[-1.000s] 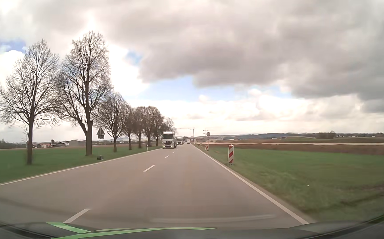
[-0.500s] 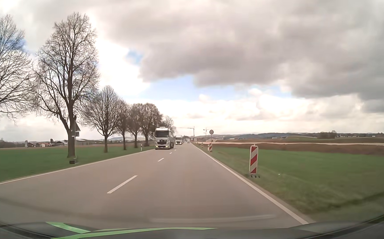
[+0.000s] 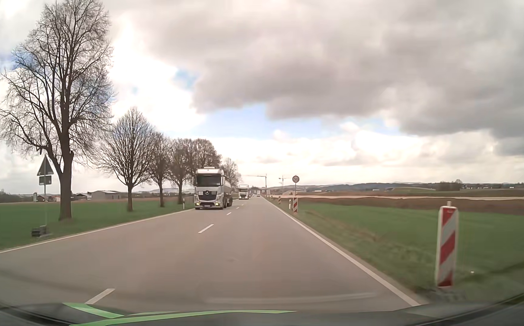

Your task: Follow the waypoints while adhering to traffic rules and regulations

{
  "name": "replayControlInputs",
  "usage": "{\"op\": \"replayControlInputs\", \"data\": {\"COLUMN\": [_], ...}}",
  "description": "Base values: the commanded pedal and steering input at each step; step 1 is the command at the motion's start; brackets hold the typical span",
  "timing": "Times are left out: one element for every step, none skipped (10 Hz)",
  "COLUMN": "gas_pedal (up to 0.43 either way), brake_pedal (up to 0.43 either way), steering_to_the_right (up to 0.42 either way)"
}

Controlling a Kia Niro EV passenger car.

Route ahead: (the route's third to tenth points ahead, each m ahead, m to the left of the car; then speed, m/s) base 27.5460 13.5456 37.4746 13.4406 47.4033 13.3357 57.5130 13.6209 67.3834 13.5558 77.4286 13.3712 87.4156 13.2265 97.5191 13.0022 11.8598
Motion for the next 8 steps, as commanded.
{"op": "replayControlInputs", "data": {"gas_pedal": [0.087, 0.087, 0.087, 0.087, 0.059, 0.000, 0.000, 0.000], "brake_pedal": [0.000, 0.000, 0.000, 0.000, 0.000, 0.000, 0.000, 0.000], "steering_to_the_right": [-0.004, -0.004, -0.004, -0.004, -0.004, -0.003, -0.003, -0.003]}}
